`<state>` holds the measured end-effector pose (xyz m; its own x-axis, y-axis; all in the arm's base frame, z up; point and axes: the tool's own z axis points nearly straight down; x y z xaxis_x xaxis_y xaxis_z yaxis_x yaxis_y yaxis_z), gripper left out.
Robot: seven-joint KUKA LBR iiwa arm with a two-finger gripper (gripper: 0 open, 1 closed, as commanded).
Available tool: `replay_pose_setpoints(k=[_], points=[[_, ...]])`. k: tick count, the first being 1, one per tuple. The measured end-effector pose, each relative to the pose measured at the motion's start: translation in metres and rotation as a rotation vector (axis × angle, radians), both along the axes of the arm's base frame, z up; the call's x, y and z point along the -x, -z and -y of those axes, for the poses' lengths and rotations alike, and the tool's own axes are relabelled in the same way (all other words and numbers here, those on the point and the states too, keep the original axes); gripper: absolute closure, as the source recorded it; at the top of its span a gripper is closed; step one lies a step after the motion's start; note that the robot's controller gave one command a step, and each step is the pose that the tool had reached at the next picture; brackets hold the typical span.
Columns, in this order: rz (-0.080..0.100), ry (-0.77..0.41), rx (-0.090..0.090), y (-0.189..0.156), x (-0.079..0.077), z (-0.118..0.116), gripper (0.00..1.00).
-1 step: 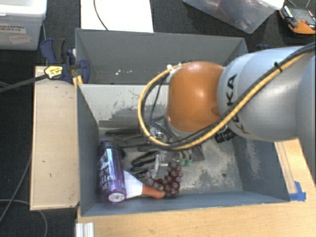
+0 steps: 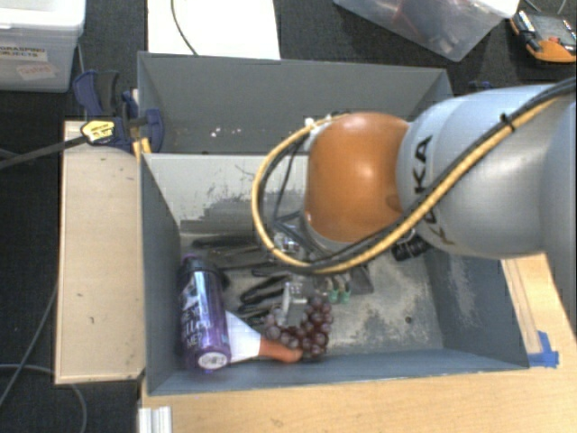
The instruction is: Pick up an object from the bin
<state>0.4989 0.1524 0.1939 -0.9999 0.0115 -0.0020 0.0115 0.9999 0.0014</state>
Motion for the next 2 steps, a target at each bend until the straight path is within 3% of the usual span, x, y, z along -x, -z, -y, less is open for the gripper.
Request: replay_pose_setpoints(k=[1,2], points=[[0.005,-0.034,-0.001,-0.007,-0.022,0.011,0.0],[0.001,0.177,-0.002,0.006,-0.013,0.012,0.0]])
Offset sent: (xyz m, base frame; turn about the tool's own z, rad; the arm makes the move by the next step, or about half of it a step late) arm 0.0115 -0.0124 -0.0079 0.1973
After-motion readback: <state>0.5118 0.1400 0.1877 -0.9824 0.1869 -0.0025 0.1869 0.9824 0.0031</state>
